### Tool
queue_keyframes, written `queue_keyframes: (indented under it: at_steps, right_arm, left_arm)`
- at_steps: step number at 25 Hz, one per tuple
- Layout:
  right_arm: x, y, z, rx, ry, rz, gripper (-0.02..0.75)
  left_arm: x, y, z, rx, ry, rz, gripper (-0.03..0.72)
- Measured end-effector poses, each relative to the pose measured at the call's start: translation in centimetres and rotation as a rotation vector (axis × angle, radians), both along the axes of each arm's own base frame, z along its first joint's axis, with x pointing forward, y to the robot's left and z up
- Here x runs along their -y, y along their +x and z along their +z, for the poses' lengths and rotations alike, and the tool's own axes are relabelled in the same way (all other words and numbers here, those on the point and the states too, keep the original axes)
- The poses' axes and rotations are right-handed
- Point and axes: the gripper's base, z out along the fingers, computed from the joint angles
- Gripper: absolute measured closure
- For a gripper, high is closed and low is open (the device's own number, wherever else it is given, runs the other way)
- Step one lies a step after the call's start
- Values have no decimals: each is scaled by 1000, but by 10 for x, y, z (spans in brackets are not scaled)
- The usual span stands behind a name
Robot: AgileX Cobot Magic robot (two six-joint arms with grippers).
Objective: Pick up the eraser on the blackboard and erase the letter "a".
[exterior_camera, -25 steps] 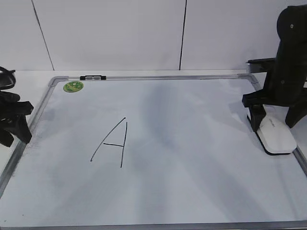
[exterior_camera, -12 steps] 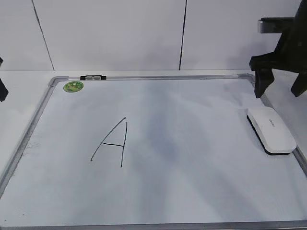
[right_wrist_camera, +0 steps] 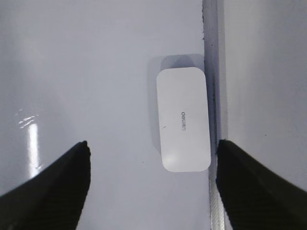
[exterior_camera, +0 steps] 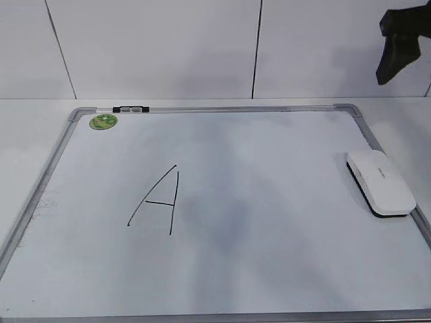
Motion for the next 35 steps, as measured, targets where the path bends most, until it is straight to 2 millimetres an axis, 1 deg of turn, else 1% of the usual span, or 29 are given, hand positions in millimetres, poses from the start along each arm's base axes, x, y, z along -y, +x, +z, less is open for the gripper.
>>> queue_keyframes:
  at_steps: [5,7,12,14,18,20,24,28,31,35]
  right_arm:
    - [-2,-22,26,67,51,5,143]
    - [-3,-33,31,81,60,12,143]
    - [-12,-60,34,84,64,54,143]
    - [-15,-72,34,86,68,69,144]
    - [-10,-102,35,103,66,72,144]
    - [-7,-121,37,125,64,72,144]
    - [-1,-157,35,156,65,72,144]
    - [5,-190,24,174,65,72,144]
    - [8,-212,15,187,71,73,145]
    - [12,-238,7,225,78,75,146]
  left_arm:
    - [-2,-28,20,72,16,24,312]
    - [-2,-41,25,100,14,31,312]
    - [-1,-83,34,179,10,39,312]
    - [-1,-99,34,206,15,35,312]
    - [3,-135,34,277,22,-4,312]
    - [4,-154,33,315,22,-18,312]
    - [3,-188,31,396,14,-29,312]
    - [1,-216,28,476,10,-36,312]
    - [-1,-231,29,528,7,-34,312]
    - [-2,-246,29,581,4,-33,313]
